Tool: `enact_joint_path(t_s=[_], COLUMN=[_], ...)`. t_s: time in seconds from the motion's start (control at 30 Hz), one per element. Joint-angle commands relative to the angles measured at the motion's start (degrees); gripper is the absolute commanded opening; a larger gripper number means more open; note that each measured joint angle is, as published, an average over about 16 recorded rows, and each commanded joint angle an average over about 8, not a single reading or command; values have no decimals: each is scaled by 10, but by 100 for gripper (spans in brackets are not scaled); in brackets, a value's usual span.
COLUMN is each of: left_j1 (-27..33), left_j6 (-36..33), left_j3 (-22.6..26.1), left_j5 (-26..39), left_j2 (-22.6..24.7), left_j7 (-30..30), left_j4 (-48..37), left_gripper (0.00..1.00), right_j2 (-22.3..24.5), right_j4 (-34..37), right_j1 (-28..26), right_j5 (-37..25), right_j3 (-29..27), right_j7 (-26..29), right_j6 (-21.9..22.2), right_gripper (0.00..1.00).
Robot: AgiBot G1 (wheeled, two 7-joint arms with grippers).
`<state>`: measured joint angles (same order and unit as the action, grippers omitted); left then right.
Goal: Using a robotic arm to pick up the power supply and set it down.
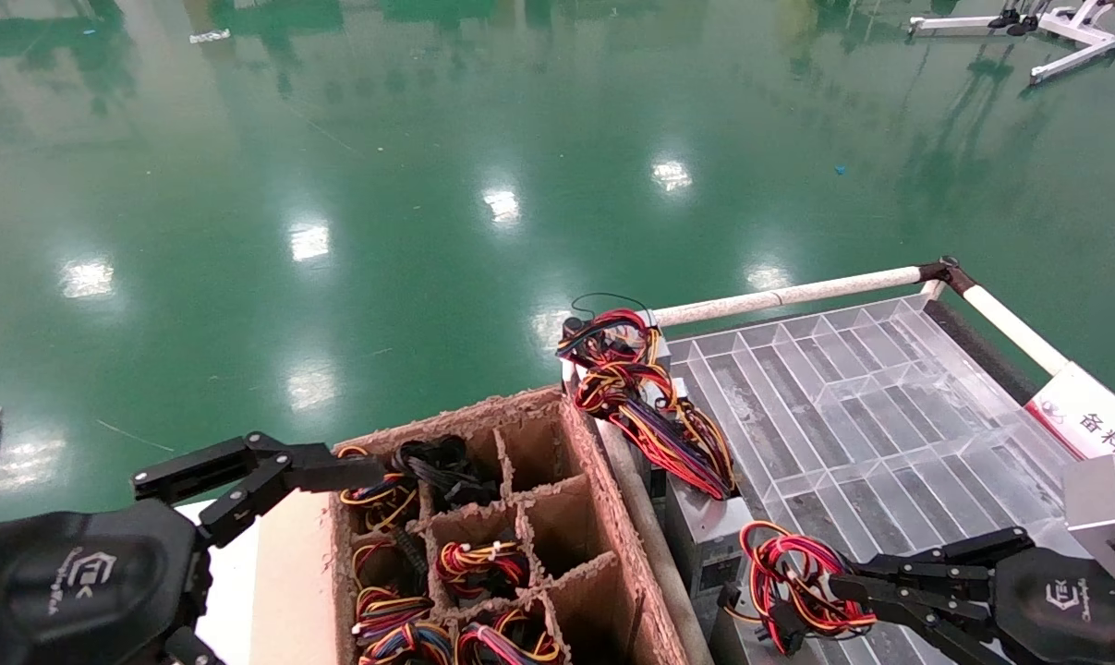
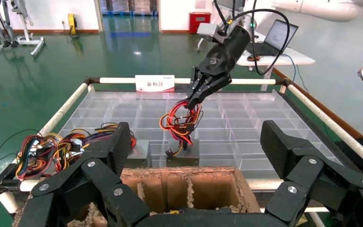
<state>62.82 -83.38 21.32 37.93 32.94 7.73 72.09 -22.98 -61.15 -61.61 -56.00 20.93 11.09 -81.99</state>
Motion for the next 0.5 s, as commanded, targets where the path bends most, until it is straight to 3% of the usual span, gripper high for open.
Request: enact_joint_path(t_s=[0.03, 0.5], left_j1=[0, 0], left_j6=[0, 0], left_j3=[0, 0], left_j5=[0, 0], left_j2=[0, 0], left_j7=[0, 0], left_j4=[0, 0], left_gripper=[100, 100], right_j2=[1, 3], right_j4=[0, -9], right_j1=[1, -11], right_j5=[0, 14], right_j3=[0, -7], right_j7=[0, 7], right_j6=[0, -6], right_gripper=[100, 100])
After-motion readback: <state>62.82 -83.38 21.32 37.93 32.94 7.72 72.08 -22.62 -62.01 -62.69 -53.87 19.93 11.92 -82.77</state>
